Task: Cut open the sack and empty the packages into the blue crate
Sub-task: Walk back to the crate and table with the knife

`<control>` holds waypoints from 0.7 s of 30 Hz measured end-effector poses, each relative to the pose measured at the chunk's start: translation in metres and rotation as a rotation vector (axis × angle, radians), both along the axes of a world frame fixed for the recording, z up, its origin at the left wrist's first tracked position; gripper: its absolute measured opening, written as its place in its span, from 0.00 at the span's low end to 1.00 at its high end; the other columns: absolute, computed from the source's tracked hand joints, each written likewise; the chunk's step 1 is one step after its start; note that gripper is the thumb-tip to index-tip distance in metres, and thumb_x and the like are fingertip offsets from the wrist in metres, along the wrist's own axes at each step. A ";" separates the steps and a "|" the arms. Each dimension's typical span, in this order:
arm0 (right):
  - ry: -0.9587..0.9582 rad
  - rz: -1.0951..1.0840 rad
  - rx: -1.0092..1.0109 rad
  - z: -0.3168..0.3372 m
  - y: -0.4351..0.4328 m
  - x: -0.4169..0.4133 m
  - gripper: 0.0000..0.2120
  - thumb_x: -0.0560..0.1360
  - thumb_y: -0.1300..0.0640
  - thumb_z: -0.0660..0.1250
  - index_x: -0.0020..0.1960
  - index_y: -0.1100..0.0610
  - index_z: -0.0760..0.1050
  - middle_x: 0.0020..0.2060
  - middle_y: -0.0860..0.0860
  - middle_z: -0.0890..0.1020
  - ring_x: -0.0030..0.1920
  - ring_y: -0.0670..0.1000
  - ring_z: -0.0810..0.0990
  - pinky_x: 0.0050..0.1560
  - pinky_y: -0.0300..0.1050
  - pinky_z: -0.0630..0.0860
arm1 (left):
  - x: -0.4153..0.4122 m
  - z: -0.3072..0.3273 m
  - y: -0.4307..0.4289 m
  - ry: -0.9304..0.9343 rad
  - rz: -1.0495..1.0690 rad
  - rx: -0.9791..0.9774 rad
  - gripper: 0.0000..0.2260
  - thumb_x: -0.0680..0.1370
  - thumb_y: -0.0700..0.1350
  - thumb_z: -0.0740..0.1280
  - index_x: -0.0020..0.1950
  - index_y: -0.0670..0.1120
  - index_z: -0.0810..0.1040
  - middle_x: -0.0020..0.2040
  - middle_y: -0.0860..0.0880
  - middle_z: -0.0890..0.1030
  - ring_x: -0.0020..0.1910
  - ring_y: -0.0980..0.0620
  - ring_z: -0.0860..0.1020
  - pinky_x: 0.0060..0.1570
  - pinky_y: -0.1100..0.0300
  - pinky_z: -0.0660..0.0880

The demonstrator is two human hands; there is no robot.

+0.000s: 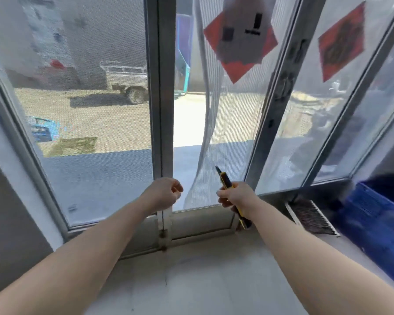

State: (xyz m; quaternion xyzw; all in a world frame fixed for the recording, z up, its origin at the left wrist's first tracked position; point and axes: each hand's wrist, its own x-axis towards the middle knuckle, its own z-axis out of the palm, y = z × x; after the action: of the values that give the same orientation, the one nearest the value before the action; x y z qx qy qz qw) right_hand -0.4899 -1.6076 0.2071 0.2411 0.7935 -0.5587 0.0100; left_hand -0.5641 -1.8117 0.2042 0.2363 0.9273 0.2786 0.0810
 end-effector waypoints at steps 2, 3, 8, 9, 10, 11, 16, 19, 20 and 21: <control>0.006 -0.053 0.010 0.005 0.040 0.015 0.03 0.74 0.63 0.68 0.43 0.58 0.75 0.32 0.55 0.79 0.30 0.50 0.74 0.31 0.41 0.64 | 0.007 0.005 0.041 -0.001 -0.050 0.004 0.09 0.79 0.44 0.65 0.58 0.46 0.80 0.57 0.48 0.82 0.51 0.53 0.77 0.51 0.61 0.72; 0.006 -0.077 0.018 0.007 0.060 0.023 0.04 0.74 0.63 0.68 0.42 0.58 0.74 0.32 0.55 0.79 0.30 0.50 0.75 0.31 0.40 0.64 | 0.011 0.008 0.062 -0.003 -0.077 0.005 0.10 0.79 0.43 0.65 0.59 0.46 0.80 0.57 0.48 0.82 0.52 0.52 0.78 0.52 0.61 0.72; 0.011 -0.173 0.026 0.016 0.152 0.062 0.06 0.73 0.64 0.68 0.39 0.58 0.74 0.33 0.56 0.79 0.30 0.51 0.75 0.29 0.39 0.66 | 0.030 0.017 0.161 0.007 -0.198 0.015 0.12 0.79 0.42 0.64 0.61 0.45 0.79 0.60 0.48 0.81 0.59 0.49 0.78 0.61 0.57 0.73; 0.010 -0.196 0.029 0.017 0.169 0.070 0.05 0.73 0.64 0.68 0.40 0.58 0.74 0.33 0.56 0.79 0.31 0.52 0.75 0.30 0.40 0.65 | 0.033 0.018 0.181 0.016 -0.215 0.017 0.12 0.79 0.42 0.64 0.61 0.45 0.79 0.60 0.48 0.81 0.59 0.49 0.78 0.61 0.57 0.73; 0.006 -0.222 0.033 0.018 0.187 0.079 0.05 0.73 0.64 0.68 0.40 0.58 0.74 0.33 0.55 0.79 0.31 0.52 0.75 0.30 0.40 0.65 | 0.037 0.017 0.201 0.025 -0.229 0.019 0.11 0.79 0.42 0.64 0.60 0.45 0.79 0.60 0.48 0.81 0.58 0.49 0.78 0.60 0.57 0.73; 0.003 -0.249 0.038 0.018 0.204 0.087 0.05 0.73 0.64 0.68 0.39 0.58 0.74 0.32 0.55 0.80 0.31 0.51 0.75 0.30 0.40 0.65 | 0.040 0.017 0.221 0.032 -0.245 0.022 0.11 0.79 0.42 0.64 0.60 0.45 0.80 0.59 0.48 0.81 0.58 0.49 0.78 0.60 0.57 0.73; -0.011 -0.393 0.035 0.016 0.285 0.131 0.05 0.74 0.64 0.67 0.40 0.59 0.75 0.32 0.55 0.80 0.30 0.51 0.75 0.36 0.43 0.69 | 0.060 0.014 0.314 0.048 -0.353 0.005 0.11 0.79 0.42 0.65 0.59 0.45 0.81 0.59 0.48 0.82 0.58 0.49 0.78 0.60 0.58 0.73; -0.037 -0.477 0.054 0.013 0.328 0.157 0.05 0.75 0.63 0.67 0.40 0.58 0.75 0.34 0.56 0.80 0.31 0.51 0.75 0.30 0.39 0.65 | 0.070 0.012 0.365 0.067 -0.437 -0.035 0.11 0.79 0.42 0.64 0.59 0.45 0.80 0.58 0.48 0.82 0.57 0.49 0.79 0.60 0.55 0.74; -0.043 -0.502 0.053 0.013 0.340 0.163 0.05 0.75 0.63 0.67 0.41 0.58 0.75 0.34 0.55 0.80 0.31 0.51 0.76 0.29 0.39 0.65 | 0.072 0.012 0.380 0.078 -0.459 -0.046 0.11 0.79 0.42 0.64 0.59 0.45 0.80 0.57 0.48 0.82 0.56 0.49 0.79 0.58 0.55 0.74; -0.046 -0.529 0.048 0.012 0.352 0.170 0.04 0.75 0.63 0.67 0.41 0.58 0.75 0.33 0.55 0.80 0.31 0.51 0.76 0.29 0.40 0.65 | 0.074 0.010 0.395 0.092 -0.482 -0.050 0.10 0.78 0.42 0.64 0.58 0.46 0.81 0.57 0.48 0.82 0.56 0.49 0.79 0.57 0.56 0.75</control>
State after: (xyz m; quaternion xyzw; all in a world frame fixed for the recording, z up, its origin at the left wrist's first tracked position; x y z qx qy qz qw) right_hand -0.3203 -1.2558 0.2188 0.4531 0.7153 -0.5174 -0.1239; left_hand -0.4903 -1.4164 0.2147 0.4609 0.8536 0.2169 0.1085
